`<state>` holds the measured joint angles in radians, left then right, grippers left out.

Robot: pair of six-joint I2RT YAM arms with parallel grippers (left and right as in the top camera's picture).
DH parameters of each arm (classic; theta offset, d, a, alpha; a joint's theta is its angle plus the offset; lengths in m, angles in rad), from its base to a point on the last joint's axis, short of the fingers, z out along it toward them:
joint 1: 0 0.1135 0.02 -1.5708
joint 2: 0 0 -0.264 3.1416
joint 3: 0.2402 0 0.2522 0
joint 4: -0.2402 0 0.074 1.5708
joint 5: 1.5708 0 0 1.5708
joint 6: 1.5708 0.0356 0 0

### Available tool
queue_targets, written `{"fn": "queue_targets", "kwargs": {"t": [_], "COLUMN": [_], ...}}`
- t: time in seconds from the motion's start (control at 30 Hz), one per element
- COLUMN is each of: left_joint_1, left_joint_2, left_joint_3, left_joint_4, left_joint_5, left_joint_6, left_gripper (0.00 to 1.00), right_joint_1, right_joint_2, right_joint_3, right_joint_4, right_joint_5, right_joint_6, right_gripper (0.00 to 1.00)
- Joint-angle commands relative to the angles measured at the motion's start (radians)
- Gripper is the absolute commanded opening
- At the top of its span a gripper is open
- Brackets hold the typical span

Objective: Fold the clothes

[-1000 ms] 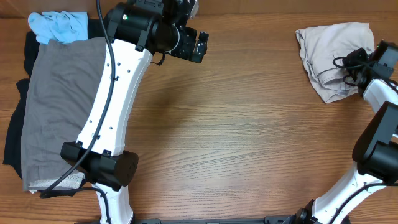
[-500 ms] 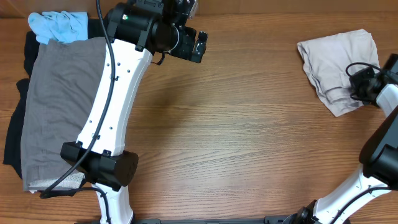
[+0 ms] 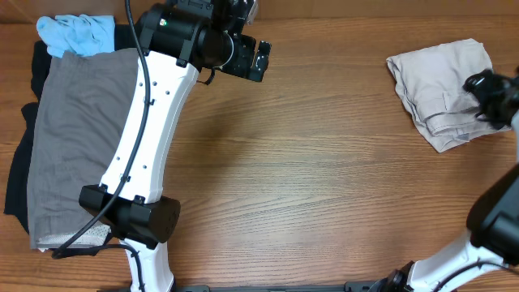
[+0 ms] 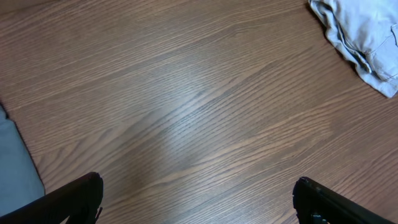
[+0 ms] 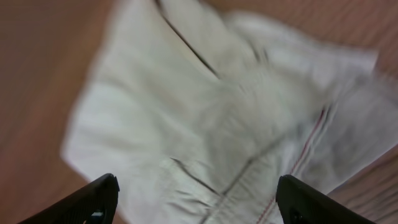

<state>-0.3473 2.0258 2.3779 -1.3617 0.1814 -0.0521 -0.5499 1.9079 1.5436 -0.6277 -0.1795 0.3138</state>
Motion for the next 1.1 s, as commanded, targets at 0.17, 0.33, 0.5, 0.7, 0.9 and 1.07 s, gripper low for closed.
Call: {"fn": "queue_targets", "kwargs": {"t": [0.17, 0.33, 0.5, 0.7, 0.9, 1.07], "left_joint_1": [-0.006, -0.006, -0.006, -0.006, -0.006, -0.006], "left_joint_2": [0.010, 0.013, 0.024, 0.050, 0.087, 0.109], "left_joint_3": [0.013, 0.013, 0.013, 0.013, 0.013, 0.013], "left_joint_4": [0.009, 0.017, 0.016, 0.015, -0.008, -0.015], "left_joint_5": [-0.036, -0.036, -0.036, -0.035, -0.035, -0.034], "left_joint_6": [0.012, 0.012, 0.012, 0.011, 0.011, 0.010], "left_gripper": [1.00, 1.00, 1.00, 1.00, 1.00, 1.00], "right_joint_1": [0.049, 0.085, 0.086, 0.086, 0.088, 0.112], "right_joint_2": [-0.023, 0.111, 0.237, 0.368, 0.510, 0.589], "right_joint_3": [0.032, 0.032, 0.032, 0.032, 0.032, 0.032], "right_joint_4": [0.103, 0.138, 0.149, 0.176, 0.243, 0.329], "right_joint_5": [0.087, 0.172, 0.171, 0.171, 0.157, 0.149], "right_joint_6": [-0.259, -0.300, -0.300, -0.309, -0.322, -0.222], "right_gripper": [0.84, 0.99, 1.00, 1.00, 1.00, 1.00]}}
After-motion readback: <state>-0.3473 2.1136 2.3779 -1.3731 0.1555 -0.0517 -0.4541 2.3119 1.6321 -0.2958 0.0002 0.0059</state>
